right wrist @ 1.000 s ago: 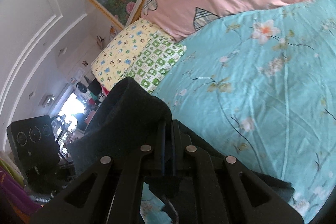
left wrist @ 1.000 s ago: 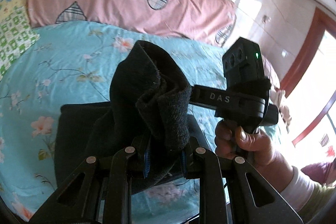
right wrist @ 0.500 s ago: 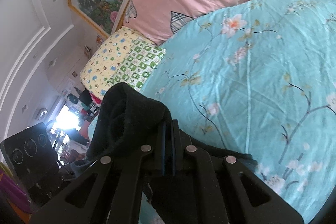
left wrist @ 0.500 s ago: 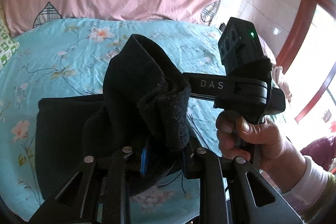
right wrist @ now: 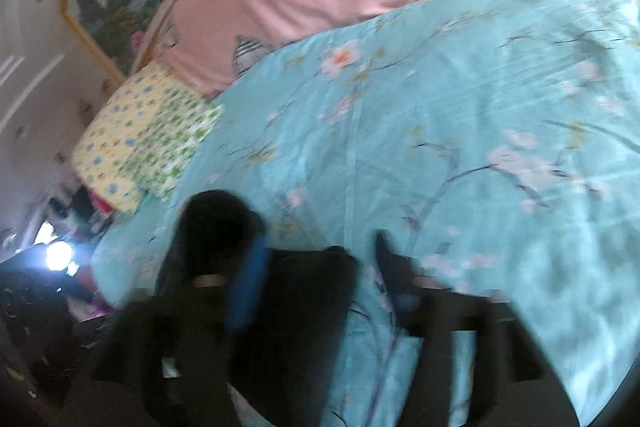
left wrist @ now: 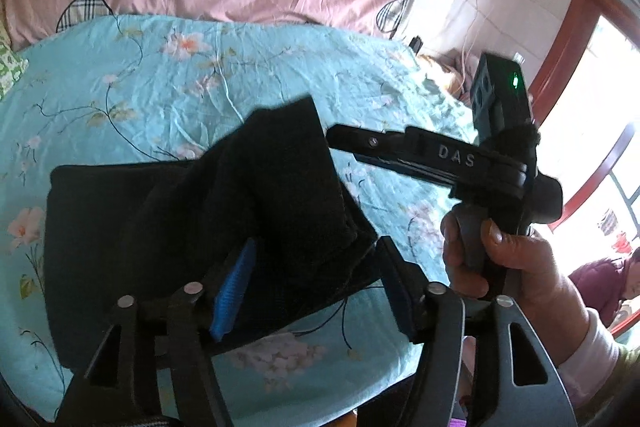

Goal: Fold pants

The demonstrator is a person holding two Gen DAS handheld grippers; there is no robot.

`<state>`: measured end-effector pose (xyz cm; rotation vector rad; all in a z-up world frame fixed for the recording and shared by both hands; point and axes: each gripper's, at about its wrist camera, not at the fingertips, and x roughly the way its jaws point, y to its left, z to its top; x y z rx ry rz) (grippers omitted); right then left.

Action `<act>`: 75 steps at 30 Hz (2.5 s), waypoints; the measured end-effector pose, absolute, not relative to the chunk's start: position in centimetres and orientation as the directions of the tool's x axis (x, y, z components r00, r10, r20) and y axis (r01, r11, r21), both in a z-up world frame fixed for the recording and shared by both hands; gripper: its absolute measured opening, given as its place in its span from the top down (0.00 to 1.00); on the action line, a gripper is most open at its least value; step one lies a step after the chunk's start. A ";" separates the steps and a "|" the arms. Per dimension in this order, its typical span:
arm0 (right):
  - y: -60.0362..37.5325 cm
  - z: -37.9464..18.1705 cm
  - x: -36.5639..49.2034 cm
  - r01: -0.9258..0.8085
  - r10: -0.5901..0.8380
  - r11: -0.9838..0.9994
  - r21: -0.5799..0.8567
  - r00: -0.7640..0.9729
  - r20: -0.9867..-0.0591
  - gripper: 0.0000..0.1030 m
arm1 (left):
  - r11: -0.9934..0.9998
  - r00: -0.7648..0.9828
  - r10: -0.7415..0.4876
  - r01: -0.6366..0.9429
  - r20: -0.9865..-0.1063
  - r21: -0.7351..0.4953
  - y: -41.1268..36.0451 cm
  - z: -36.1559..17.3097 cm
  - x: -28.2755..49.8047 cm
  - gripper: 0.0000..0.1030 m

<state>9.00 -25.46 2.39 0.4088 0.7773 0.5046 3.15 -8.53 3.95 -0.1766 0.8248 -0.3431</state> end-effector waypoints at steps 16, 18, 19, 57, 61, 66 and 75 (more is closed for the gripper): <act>-24.1 3.9 5.6 -0.216 0.527 0.819 0.531 0.648 -0.550 0.23 | 0.930 0.664 -0.328 0.103 -0.672 -0.353 -2.2 4.9 1.6 0.28; -23.6 4.2 5.3 -0.215 0.517 0.829 0.516 0.648 -0.560 0.22 | 0.932 0.665 -0.314 0.080 -0.678 -0.353 -1.2 4.7 1.6 0.27; -23.4 4.3 5.2 -0.213 0.510 0.835 0.508 0.647 -0.567 0.22 | 0.932 0.664 -0.307 0.066 -0.681 -0.356 -0.6 4.5 1.7 0.27; -20.7 1.6 5.7 -0.064 0.456 0.853 0.518 0.574 -0.680 0.13 | 0.860 0.639 -0.251 -0.198 -0.727 -0.471 8.3 0.2 2.6 0.23; -21.1 0.6 5.9 -0.050 0.461 0.848 0.528 0.560 -0.688 0.13 | 0.867 0.623 -0.249 -0.197 -0.741 -0.457 8.0 -0.5 3.3 0.23; -21.3 0.1 6.0 -0.083 0.489 0.840 0.536 0.543 -0.683 0.23 | 0.858 0.604 -0.270 -0.202 -0.750 -0.472 7.9 -1.6 4.1 0.23; -21.8 -0.6 5.5 -0.119 0.532 0.817 0.565 0.534 -0.657 0.35 | 0.860 0.566 -0.282 -0.209 -0.775 -0.466 7.5 -3.2 5.8 0.22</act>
